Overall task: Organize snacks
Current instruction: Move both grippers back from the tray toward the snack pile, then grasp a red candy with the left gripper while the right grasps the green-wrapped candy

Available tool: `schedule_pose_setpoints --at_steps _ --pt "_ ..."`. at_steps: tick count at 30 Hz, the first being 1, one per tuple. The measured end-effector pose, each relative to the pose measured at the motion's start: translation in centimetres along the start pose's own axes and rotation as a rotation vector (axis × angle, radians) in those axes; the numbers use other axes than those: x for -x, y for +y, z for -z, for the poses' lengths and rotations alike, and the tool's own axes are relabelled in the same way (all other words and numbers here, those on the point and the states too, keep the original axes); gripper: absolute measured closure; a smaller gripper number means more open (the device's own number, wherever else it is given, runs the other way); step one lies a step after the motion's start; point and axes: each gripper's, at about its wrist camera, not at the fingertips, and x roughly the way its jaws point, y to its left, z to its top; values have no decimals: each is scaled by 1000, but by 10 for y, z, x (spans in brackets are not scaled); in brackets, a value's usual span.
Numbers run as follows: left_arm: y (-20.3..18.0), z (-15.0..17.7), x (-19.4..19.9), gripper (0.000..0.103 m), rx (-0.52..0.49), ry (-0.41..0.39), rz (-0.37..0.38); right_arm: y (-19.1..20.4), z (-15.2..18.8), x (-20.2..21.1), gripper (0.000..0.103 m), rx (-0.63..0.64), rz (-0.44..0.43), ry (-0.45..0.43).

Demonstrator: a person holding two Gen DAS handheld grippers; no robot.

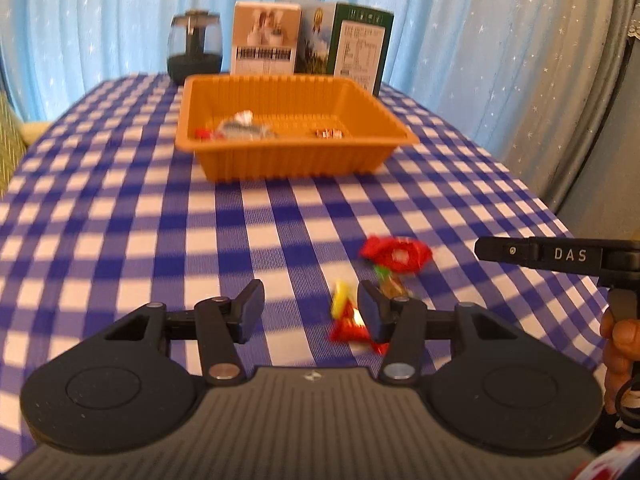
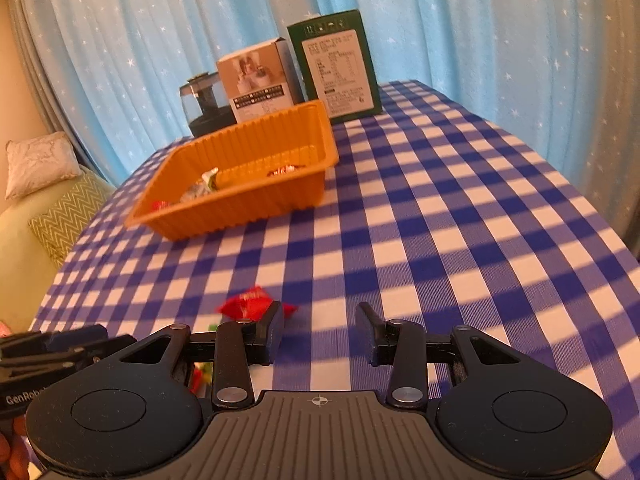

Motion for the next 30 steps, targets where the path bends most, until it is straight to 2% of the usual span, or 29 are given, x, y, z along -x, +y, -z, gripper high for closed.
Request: schedule_pose_setpoints --at_steps 6,8,12,18,26,28,30 --pt "-8 -2 -6 56 48 0 16 1 6 0 63 12 11 14" --pt "-10 -4 -12 52 75 6 20 0 7 -2 63 17 19 20" --pt "-17 -3 -30 49 94 48 18 -6 8 -5 63 -3 31 31" --pt "-25 6 -34 49 4 95 -26 -6 9 -7 63 -8 38 36" --pt "-8 21 -19 47 -52 112 -104 -1 9 -7 63 -7 31 32" --pt "-4 21 -17 47 -33 107 -89 0 9 -7 63 -6 30 31" --pt "-3 18 -14 47 3 83 -26 0 9 -7 63 -7 29 31"
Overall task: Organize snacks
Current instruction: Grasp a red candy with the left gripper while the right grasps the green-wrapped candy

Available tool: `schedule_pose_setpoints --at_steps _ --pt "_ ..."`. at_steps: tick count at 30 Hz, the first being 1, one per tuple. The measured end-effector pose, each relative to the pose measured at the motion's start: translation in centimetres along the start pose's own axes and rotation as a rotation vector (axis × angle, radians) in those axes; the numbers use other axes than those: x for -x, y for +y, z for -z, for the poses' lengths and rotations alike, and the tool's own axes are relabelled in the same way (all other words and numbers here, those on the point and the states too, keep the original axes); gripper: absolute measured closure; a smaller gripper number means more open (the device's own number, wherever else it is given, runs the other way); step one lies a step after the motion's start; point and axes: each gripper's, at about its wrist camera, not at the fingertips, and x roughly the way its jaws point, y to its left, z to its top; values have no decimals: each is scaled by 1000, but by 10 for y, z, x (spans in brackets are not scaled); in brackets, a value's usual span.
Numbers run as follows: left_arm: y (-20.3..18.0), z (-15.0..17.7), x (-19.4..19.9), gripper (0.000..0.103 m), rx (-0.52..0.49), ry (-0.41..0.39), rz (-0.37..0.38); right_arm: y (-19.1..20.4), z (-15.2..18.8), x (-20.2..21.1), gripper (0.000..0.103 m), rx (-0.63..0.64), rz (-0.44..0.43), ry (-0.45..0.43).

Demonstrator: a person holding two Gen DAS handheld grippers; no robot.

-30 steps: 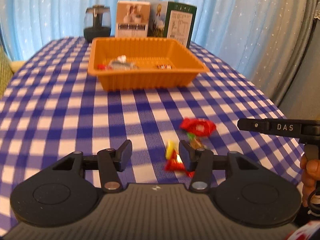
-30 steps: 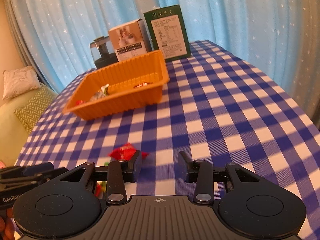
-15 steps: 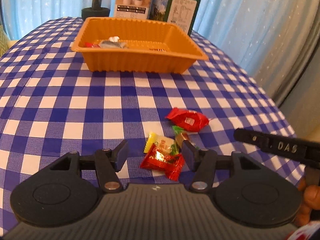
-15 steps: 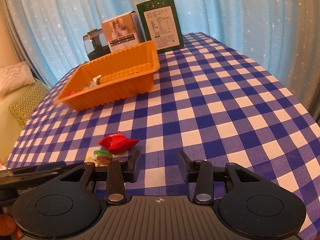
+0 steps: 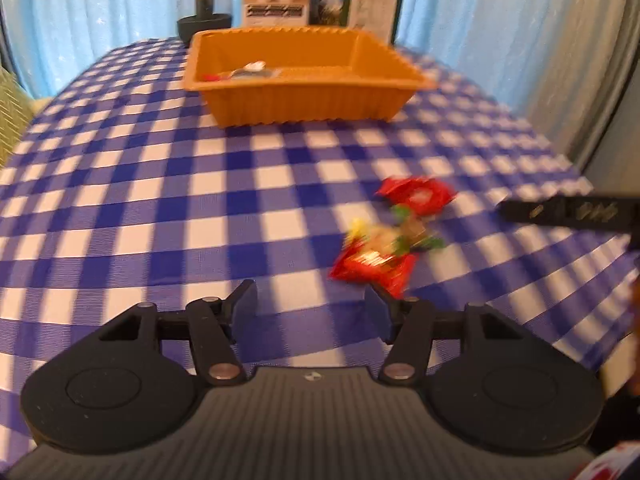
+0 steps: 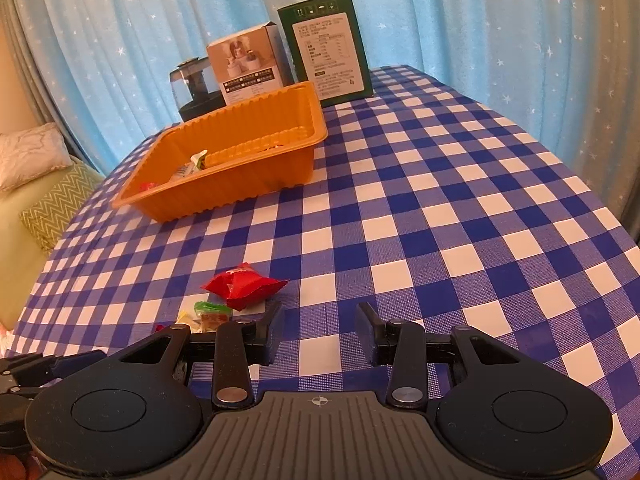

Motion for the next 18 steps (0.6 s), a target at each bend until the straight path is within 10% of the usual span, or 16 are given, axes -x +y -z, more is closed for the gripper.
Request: schedule_pose_setpoints --at_steps 6,11,18 --pt "-14 -5 -8 40 55 5 114 1 1 -2 63 1 6 7" --pt "-30 -2 -19 40 -81 7 -21 0 1 -3 63 -1 10 12" --pt "10 -3 -8 40 -7 -4 -121 1 1 -5 63 -4 -5 19"
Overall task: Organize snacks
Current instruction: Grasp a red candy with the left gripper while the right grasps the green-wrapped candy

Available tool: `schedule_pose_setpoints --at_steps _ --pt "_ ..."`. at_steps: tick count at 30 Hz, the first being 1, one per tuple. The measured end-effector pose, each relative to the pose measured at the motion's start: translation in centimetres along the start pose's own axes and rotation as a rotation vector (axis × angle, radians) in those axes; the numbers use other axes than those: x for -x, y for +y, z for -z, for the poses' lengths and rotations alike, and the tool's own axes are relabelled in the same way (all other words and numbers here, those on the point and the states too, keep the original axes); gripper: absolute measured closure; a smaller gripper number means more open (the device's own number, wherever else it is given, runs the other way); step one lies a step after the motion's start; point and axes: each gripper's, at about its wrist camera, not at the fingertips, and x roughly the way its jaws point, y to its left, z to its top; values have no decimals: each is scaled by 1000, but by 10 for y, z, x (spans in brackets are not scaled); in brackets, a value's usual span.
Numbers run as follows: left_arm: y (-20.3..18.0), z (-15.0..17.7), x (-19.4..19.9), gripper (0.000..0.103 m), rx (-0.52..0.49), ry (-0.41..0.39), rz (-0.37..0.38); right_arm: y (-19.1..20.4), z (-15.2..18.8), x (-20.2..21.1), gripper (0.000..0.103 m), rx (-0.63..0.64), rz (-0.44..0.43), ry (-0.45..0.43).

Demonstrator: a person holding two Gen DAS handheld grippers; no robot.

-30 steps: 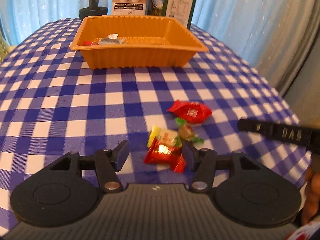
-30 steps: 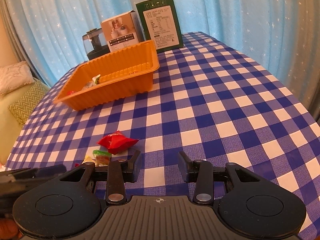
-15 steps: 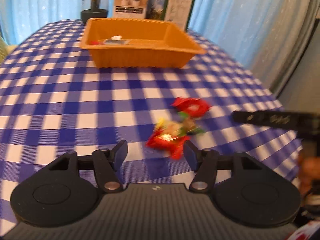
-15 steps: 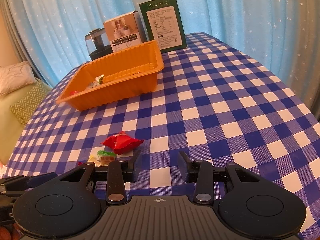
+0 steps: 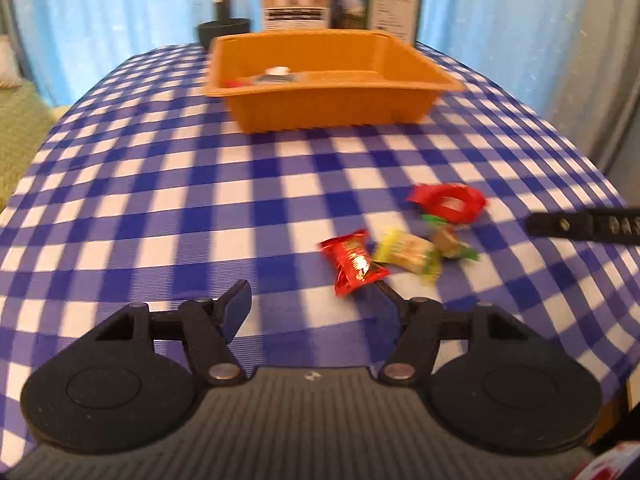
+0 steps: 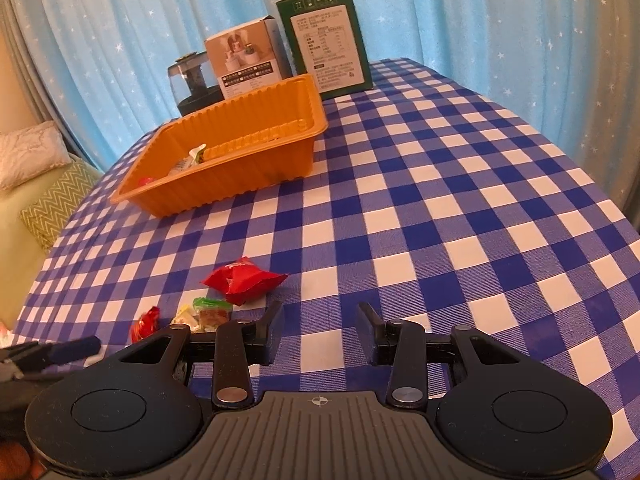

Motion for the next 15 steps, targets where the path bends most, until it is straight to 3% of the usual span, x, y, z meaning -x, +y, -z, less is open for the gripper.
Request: schedule_pose_setpoints --at_steps 5,11,15 --pt "10 -4 9 40 89 -45 103 6 3 -4 63 24 -20 18" --pt "-4 -10 -4 44 78 -39 106 8 6 -7 63 44 -26 35" --pt "-8 -13 -13 64 63 -41 80 9 7 -8 63 54 -35 40"
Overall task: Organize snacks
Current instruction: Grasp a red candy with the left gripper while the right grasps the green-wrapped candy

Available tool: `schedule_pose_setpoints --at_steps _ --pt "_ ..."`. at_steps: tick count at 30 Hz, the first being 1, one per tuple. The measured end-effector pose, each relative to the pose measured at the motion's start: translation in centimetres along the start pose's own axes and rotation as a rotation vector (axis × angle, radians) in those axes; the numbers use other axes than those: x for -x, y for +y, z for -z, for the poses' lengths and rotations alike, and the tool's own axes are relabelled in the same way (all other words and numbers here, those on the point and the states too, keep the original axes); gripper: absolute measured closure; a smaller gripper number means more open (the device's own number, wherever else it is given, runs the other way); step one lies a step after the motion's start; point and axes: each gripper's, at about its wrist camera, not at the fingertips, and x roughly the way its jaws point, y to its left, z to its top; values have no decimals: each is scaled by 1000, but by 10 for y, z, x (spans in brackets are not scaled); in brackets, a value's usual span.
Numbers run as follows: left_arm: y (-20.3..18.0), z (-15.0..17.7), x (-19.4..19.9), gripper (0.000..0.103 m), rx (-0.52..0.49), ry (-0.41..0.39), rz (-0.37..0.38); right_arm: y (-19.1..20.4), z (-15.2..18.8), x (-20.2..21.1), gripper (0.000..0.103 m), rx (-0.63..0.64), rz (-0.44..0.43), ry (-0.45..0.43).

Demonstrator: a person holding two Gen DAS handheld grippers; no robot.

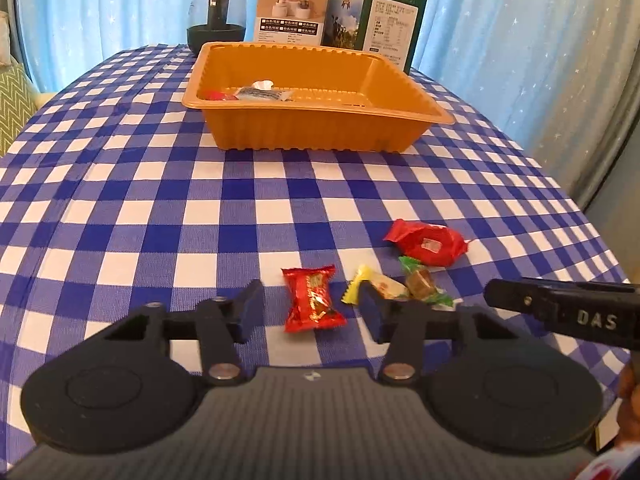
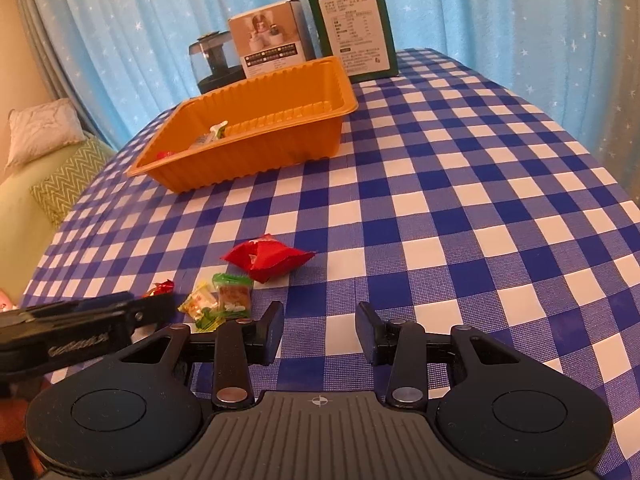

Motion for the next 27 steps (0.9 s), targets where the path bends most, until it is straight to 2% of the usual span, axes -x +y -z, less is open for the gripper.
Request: schedule_pose_setpoints --at_steps 4,10,14,18,24,26,27 --pt "4 1 -6 78 -16 18 -29 4 1 -2 63 24 -12 4" --pt "-2 3 -4 81 -93 39 -34 22 3 -5 63 115 -56 0" --pt "1 4 0 83 -82 40 -27 37 5 -11 63 176 -89 -8" --pt "4 4 2 83 -74 37 -23 45 2 -20 63 189 -107 -15" --pt "3 4 3 83 -80 34 -22 44 -3 -32 64 145 -108 -3" --pt "3 4 2 83 -85 33 -29 45 -1 -36 65 161 -87 8" --pt "2 4 2 83 -87 32 -30 47 0 -37 70 173 -78 9"
